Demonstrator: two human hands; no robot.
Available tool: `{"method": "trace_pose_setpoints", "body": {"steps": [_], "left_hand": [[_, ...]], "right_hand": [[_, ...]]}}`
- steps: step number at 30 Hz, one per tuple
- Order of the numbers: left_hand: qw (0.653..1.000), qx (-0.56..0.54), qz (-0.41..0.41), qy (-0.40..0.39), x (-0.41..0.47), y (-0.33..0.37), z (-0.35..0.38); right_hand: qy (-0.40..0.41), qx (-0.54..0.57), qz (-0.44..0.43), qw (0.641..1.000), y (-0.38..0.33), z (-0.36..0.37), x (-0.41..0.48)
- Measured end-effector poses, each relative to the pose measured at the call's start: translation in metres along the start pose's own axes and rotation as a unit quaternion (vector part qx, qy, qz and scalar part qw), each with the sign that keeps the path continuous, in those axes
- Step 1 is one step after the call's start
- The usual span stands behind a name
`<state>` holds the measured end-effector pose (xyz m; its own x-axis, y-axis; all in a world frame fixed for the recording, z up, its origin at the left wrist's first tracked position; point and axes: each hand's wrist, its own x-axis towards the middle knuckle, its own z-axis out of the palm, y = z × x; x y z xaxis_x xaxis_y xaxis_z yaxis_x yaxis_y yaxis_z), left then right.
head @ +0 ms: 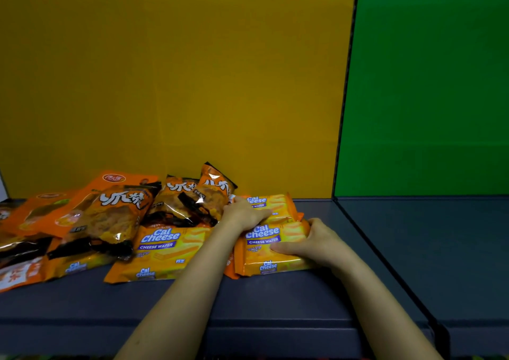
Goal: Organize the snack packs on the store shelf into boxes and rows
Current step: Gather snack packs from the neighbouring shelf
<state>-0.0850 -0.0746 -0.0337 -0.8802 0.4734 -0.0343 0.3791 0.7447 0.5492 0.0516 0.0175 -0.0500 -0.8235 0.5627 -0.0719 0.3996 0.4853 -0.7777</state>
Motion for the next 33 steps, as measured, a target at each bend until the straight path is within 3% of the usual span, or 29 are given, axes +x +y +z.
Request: {"method": "trace_pose_setpoints", "body": {"steps": [5, 12, 20, 25, 33], "left_hand": [[0.997, -0.066, 0.001, 0.033, 0.001, 0.001, -0.002], [0.983, -0.183, -0.029, -0.015, 0.005, 0.002, -0.004], [0.943, -0.333, -0.018, -0.001, -0.001, 0.0, -0.001], [0.892, -0.448, 0.028, -0.058, -0.006, -0.001, -0.001], [0.873, -0.462, 0.096, -0.124, -0.035, 0.038, -0.014]], "right_hand": [[-0.021, 0.1, -0.016, 0.995, 0.027, -0.01, 0.016], [-0.004, 0.162, 0.012, 0.987, 0.038, -0.045, -0.004], [0.06, 0.202, 0.014, 0.977, 0.052, -0.055, -0.022], [0.131, 0.242, 0.025, 0.961, 0.063, -0.06, -0.042], [0.225, 0.322, 0.032, 0.919, 0.091, -0.09, -0.088]]}}
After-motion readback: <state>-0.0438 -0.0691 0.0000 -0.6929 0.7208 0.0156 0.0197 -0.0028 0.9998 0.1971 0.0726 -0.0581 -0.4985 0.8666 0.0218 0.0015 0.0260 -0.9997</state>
